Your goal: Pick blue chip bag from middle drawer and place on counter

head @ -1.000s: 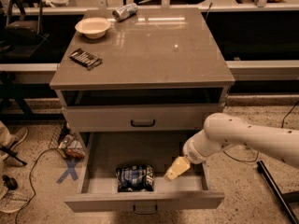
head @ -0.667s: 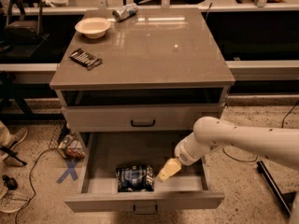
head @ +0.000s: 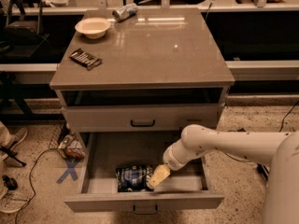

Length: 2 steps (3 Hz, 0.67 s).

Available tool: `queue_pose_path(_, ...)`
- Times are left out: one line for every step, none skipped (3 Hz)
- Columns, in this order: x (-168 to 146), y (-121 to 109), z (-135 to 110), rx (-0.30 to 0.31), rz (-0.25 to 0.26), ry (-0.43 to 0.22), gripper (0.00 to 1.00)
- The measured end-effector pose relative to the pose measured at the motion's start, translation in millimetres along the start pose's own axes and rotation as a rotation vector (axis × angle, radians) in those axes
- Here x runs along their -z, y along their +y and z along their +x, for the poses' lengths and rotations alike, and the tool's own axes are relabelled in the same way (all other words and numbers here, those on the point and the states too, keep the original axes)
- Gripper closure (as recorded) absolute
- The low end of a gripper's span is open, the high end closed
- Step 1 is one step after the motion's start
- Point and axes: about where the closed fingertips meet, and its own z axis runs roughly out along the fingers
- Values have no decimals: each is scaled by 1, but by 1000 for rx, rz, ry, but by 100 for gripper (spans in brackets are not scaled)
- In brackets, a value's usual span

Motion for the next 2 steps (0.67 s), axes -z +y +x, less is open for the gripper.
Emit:
queue_pose_path(0,0,0,0,0,0,0)
queue_pose_path(-20,3,-11,101,8,15,0)
